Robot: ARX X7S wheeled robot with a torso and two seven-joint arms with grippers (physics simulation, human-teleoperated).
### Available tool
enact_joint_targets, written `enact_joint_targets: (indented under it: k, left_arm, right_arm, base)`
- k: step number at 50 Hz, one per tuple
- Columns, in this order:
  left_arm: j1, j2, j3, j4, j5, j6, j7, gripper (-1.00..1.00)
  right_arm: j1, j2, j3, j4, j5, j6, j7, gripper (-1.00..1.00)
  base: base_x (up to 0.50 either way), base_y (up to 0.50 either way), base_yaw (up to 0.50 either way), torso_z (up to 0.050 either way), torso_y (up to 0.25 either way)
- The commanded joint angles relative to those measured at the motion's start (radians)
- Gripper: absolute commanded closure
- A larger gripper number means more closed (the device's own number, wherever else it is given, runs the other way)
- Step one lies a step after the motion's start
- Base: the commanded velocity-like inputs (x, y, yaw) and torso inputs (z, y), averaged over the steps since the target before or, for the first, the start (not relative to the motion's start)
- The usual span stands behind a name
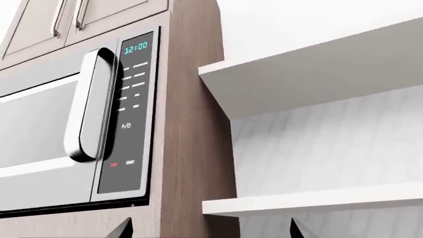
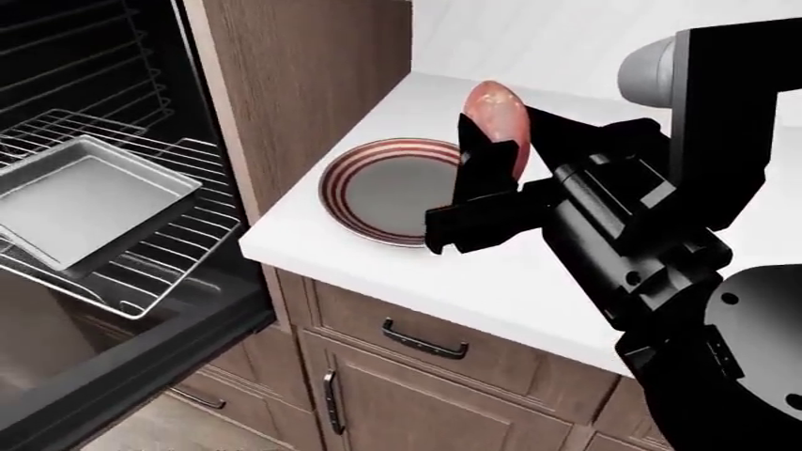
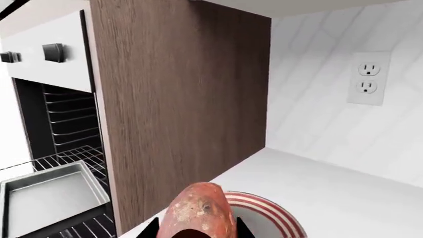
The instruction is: Pick the sweet potato from the oven and place it on the plate on the counter.
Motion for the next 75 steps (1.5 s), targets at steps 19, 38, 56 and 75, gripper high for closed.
enact_joint_targets:
  k: [19,38,56,75]
  left_arm:
    - [-0.004,-0.002,0.01,0.003,-0.005,0.012,-0.005,-1.0]
    - [-0.01,0.003,0.017,0.001,0.003,0.019,0.004,-1.0]
    - [-0.049,-0.006,0.023,0.003,-0.05,0.028,-0.043,-1.0]
    - [-0.075,0.0,0.045,-0.002,-0.069,0.028,-0.062,-1.0]
  right_arm:
    - [-0.011,0.003,0.003,-0.013,-0.021,-0.011,-0.021,1.0]
    - [-0.015,-0.003,-0.012,-0.025,-0.041,-0.008,-0.035,1.0]
    - [-0.031,-0.132,-0.188,0.224,-0.391,0.06,-0.415,1.0]
    - [-0.006,-0.228,-0.347,0.52,-0.691,-0.039,-0.703,1.0]
  base:
    - [0.49,-0.04,0.05,0.0,0.001]
    - [0.23,-0.01,0.0,0.0,0.001]
    - [0.0,0.0,0.0,0.0,0.0]
    - [0.0,0.0,0.0,0.0,0.0]
